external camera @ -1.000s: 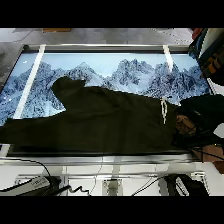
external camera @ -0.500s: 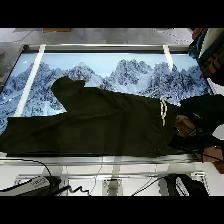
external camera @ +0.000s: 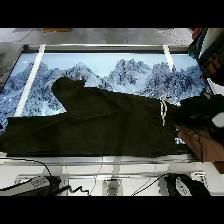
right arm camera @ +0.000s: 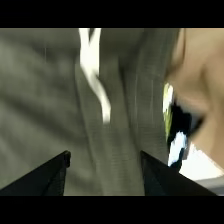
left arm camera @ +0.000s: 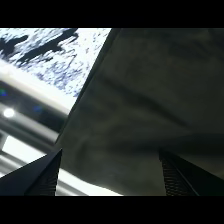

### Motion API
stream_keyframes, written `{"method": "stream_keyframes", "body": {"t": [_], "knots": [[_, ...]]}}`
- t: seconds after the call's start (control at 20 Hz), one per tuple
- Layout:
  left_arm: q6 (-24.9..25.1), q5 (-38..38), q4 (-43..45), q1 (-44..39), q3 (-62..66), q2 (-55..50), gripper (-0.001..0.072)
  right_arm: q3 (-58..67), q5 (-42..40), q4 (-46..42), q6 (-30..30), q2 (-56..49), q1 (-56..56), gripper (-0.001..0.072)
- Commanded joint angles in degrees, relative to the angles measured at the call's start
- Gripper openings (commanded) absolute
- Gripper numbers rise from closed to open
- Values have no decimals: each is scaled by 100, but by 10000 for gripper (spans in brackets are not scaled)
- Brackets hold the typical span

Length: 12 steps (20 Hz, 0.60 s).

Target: Fold the clothes and pants, and hang the long-sleeved shirts on hangers.

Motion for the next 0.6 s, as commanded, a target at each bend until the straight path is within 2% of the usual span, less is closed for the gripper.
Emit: {"method": "stream_keyframes", "body": {"t": [0.0, 0.15, 0.3, 0.55], "knots": [[-9, 74, -245, -4, 0, -15, 693, 1054, -553, 31, -146, -1432, -144, 518], [-7, 76, -289, -39, 0, -15, 692, 2210, 101, 433, -142, -2774, -682, 529], [-7, 76, -291, -127, 0, -15, 693, 2747, 774, 1095, -164, -3698, -1231, 578], [-7, 144, -293, -402, 0, -15, 693, 2787, 442, 1353, -496, -4280, -1261, 624]]}}
